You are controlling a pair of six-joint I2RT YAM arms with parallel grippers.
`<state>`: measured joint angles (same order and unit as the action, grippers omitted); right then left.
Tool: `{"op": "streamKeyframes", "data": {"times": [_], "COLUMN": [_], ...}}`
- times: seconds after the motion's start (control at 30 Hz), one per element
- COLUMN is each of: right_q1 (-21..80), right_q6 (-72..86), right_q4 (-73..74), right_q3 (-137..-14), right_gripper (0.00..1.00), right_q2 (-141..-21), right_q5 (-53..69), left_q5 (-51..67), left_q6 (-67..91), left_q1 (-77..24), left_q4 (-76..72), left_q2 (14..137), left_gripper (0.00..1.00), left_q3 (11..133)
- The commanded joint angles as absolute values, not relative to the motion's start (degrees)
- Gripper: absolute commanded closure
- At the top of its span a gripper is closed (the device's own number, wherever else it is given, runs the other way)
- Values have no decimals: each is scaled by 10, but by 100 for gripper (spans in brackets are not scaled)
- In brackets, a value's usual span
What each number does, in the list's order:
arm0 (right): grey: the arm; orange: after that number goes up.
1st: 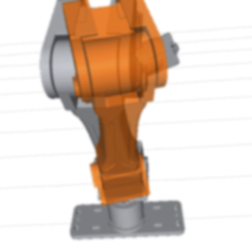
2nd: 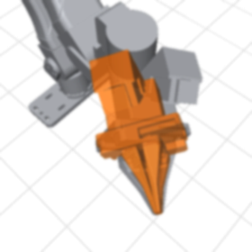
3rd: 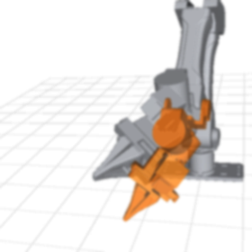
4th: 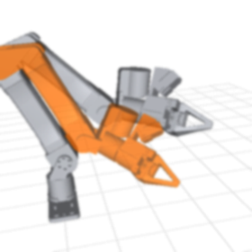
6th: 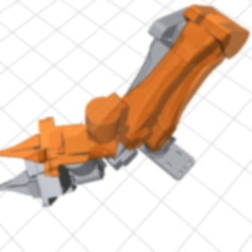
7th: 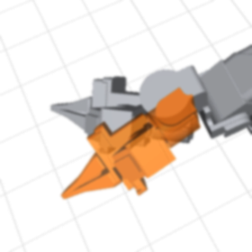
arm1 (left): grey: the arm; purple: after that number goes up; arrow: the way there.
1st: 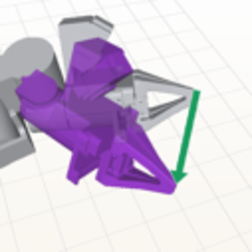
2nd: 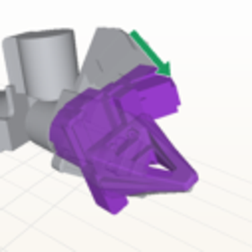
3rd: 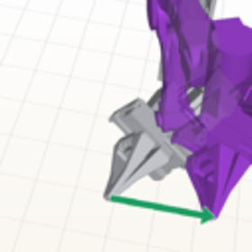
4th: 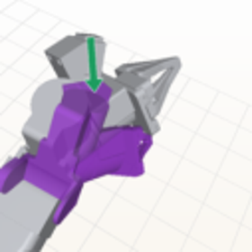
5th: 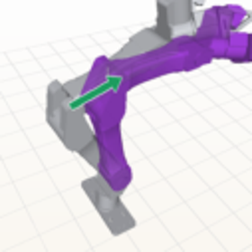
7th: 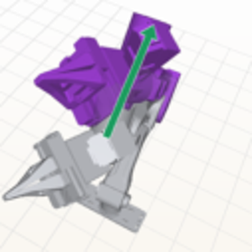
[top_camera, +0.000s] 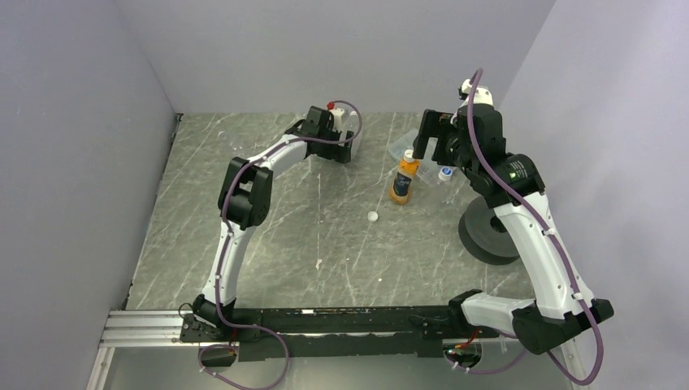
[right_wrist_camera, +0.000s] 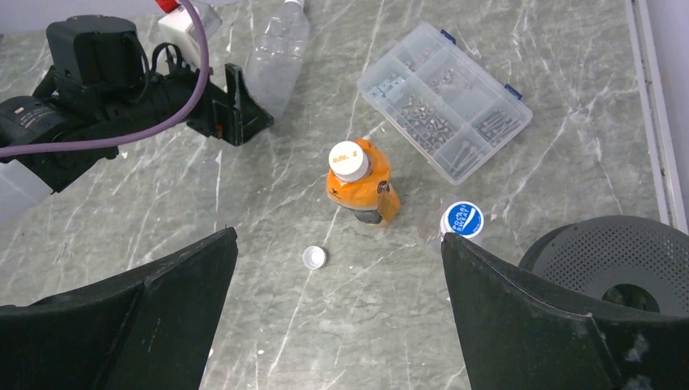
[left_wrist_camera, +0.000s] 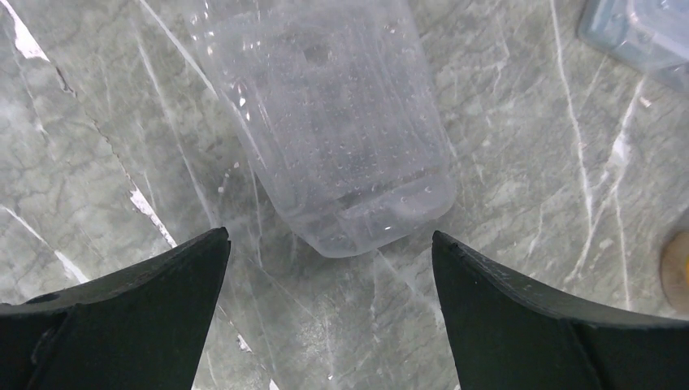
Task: Screw on the bottle caps
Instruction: Place the plastic bottle at the center of the board, then pick up the plastic bottle at the center of the board.
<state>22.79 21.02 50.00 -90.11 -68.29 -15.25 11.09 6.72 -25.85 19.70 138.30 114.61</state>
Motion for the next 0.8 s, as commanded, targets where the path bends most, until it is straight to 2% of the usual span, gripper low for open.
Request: {"op": "streamKeyframes", "data": {"times": [0.0,0.37,0.77], "right_q1": [226,226,226], "right_q6": [214,213,209], "right_q4": [495,496,490], "right_q3": [-912,-905,-892], "right_gripper": [0,0,0], "right_q2": [-685,-679,-683], "right_q5": [-134,-128,-124], "left_q5": [121,137,90], "left_q6": [99,126,112], "left_q1": [-258,-258,-258], "left_q4": [156,126,223], "left_q2": [1341,1369,1499], "left_gripper": [1,0,1], "left_q3": [1163,1178,1360]}}
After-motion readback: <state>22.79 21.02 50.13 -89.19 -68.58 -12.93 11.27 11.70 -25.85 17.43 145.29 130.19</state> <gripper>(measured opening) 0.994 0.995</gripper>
